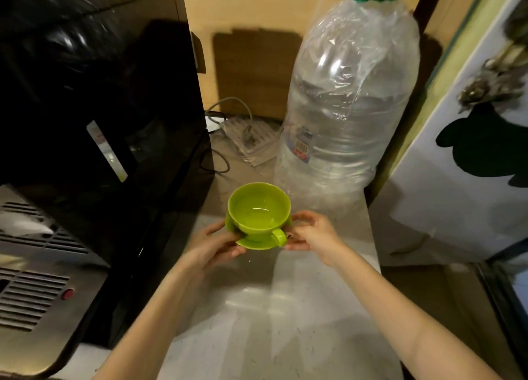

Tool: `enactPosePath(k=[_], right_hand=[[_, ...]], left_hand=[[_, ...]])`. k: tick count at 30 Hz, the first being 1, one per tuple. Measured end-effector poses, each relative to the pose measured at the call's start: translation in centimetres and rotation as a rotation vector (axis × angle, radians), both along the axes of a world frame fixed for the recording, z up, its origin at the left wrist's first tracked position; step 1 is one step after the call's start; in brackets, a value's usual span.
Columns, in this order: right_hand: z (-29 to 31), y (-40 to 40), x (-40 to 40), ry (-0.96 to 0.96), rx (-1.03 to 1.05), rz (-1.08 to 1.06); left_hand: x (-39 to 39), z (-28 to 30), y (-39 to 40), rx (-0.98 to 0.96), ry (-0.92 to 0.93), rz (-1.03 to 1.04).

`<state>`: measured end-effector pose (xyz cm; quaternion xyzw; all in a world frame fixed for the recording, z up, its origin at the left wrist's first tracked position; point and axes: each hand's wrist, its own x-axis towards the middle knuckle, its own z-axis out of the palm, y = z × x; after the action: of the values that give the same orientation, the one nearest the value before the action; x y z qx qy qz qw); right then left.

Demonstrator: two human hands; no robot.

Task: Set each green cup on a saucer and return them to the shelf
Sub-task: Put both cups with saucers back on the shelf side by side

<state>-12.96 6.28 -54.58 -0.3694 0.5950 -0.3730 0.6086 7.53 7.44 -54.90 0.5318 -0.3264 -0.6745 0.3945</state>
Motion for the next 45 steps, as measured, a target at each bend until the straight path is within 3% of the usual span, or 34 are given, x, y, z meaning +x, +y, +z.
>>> enactPosePath(k=[12, 28, 38, 45], right_hand=[[18.4, 1.6, -1.9, -0.195, -0.44, -0.071], [43.5, 2.0, -3.0, -0.238, -0.778, -0.12], [53.4, 0.1, -3.0, -0.253, -0.834, -0.134], [57.1, -4.0, -3.4, -0.236, -0.872, -0.164]], left_hand=[[-2.0, 17.4, -0.2, -0.286, 0.25, -0.066], [-3.8, 42.7, 0.5, -0.675, 0.342, -0.042], [-4.9, 53.0, -1.5, -0.784, 0.311, 0.013], [-6.0, 56.7, -6.2, -0.79, 0.306, 0.045]])
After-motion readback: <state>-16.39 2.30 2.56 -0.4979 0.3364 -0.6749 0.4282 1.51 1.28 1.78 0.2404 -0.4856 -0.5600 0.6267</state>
